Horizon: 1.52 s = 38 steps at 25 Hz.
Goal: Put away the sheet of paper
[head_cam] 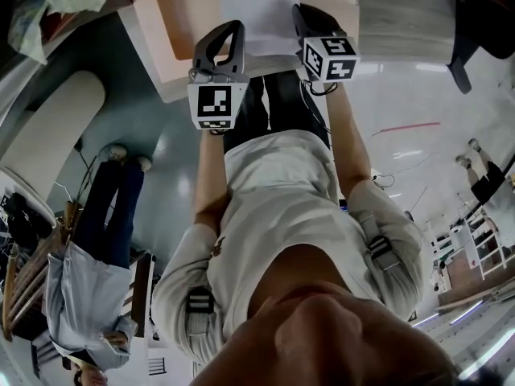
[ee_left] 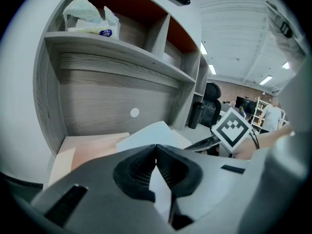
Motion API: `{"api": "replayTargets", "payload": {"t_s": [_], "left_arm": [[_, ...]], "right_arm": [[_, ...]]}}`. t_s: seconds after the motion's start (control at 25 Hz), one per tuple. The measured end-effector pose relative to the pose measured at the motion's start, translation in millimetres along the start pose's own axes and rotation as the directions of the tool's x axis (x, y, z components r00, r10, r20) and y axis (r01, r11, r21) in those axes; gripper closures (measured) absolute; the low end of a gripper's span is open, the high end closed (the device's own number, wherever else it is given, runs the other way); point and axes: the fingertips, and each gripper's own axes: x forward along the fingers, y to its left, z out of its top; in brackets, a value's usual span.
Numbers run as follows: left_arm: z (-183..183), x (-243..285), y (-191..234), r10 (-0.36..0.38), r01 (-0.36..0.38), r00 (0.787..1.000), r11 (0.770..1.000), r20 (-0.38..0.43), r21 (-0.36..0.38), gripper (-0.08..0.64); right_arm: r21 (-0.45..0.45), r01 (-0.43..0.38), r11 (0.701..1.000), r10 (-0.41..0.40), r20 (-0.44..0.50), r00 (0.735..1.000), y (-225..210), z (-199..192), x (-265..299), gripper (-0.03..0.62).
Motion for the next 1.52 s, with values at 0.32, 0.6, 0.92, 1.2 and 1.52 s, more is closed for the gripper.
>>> {"api": "replayTargets", "payload": {"t_s": [0.32, 0.6, 0.92, 1.2, 1.52], "left_arm": [[-5, -1, 6, 0.008, -0.008, 1.0, 1.0, -0.003, -0.008, 0.538], [-6, -3, 9, 0.014, -0.014, 1.0, 1.0, -0.002, -0.013, 0.538], [-8, -6, 15, 0.017, -0.017, 1.0, 1.0, -0.002, -0.018, 0.538], [-11, -10, 20, 0.024, -0.024, 1.0, 0.999, -0.004, -0.023, 0.538], [-14, -16, 26, 0.035, -0.035, 0.999, 0.999, -0.004, -0.026, 0.538]], "right_arm": [[0.015, -0.005, 1.0, 0.005, -0.006, 1.0, 7, 0, 17, 0.571], [0.071, 0.006, 0.997, -0.006, -0.004, 1.0, 6, 2, 24, 0.571], [0.069, -0.009, 0.998, 0.011, -0.03, 0.999, 18, -2, 35, 0.571], [0.073, -0.038, 0.997, 0.041, -0.037, 0.998, 38, -3, 47, 0.571], [0.083, -0.056, 0.995, 0.06, -0.052, 0.997, 55, -7, 56, 0.571]]}}
